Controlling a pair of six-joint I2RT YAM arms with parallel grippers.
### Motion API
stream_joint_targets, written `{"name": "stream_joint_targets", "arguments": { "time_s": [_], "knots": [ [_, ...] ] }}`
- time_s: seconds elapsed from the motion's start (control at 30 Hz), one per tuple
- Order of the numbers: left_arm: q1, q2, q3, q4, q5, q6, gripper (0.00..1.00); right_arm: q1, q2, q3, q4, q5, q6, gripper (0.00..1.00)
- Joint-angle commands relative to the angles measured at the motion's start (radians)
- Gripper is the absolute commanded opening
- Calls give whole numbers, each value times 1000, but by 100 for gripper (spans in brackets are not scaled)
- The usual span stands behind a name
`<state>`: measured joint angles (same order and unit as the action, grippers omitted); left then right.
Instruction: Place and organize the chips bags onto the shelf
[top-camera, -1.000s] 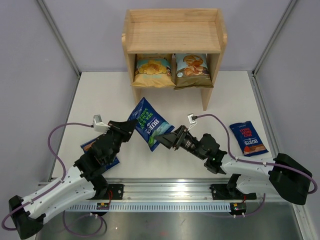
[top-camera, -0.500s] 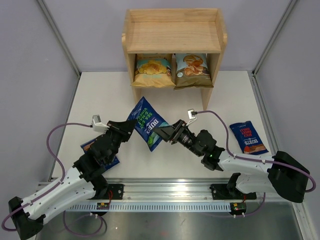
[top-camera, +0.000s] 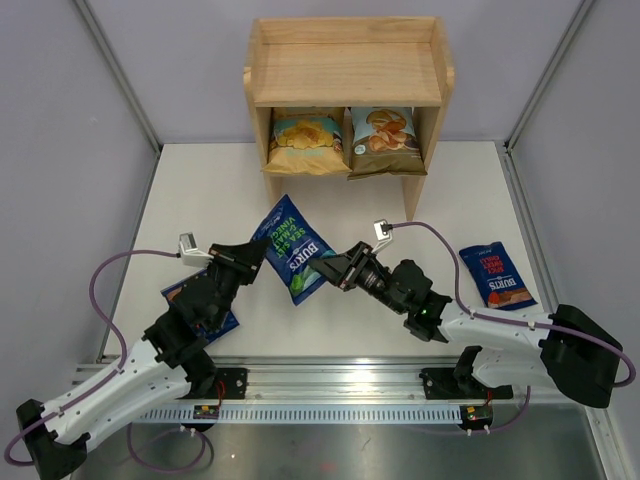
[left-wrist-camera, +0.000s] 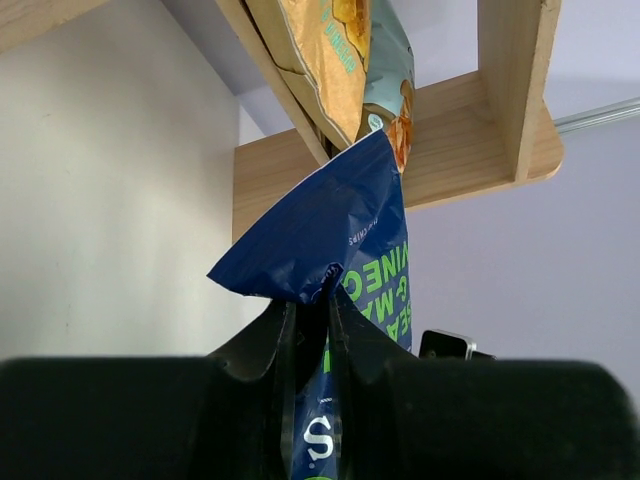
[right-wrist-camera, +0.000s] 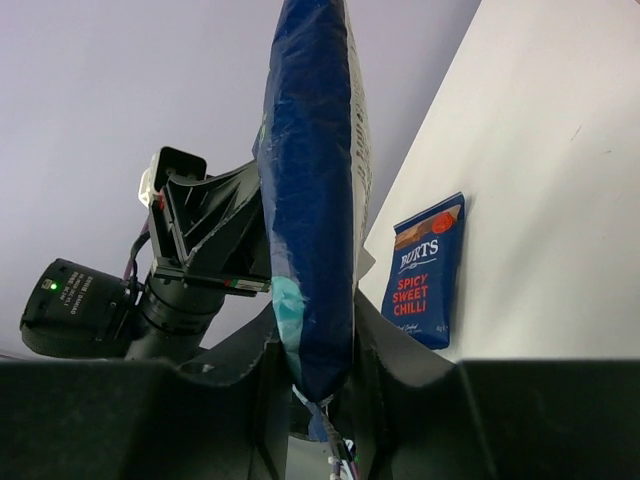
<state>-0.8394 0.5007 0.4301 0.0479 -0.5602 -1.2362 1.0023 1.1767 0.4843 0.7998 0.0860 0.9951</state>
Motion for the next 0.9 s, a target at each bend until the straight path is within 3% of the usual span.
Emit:
{"name": "stream_joint_targets", "arguments": {
  "time_s": [0.0,0.2,0.3,0.4,0.47,0.5,0.8,0.87],
  "knots": [
    [-4,-4,-7,87,-3,6,0,10,-2,19,52,-14,-24,30],
    [-3,-105,-13,-20,-46,76,2,-10,-127,34,-100,8,-90,20],
    [-1,-157,-24,-19,-52,138,12,-36,-176,40,-135,-14,-98,13],
    [0,-179,-7,-25,-41,220,41,-56,-215,54,-174,-55,-98,13],
    [0,-185,25,-78,-58,245,66,-65,-233,66,-200,-66,-104,13],
    [0,-188,41,-100,-67,256,69,-70,-253,79,-215,-71,-104,13],
    [0,-238,114,-235,-125,415,74,-125,-299,169,-321,-83,-147,7],
    [0,-232,133,-259,-118,444,79,-139,-299,198,-346,-81,-164,7]
  ]
}}
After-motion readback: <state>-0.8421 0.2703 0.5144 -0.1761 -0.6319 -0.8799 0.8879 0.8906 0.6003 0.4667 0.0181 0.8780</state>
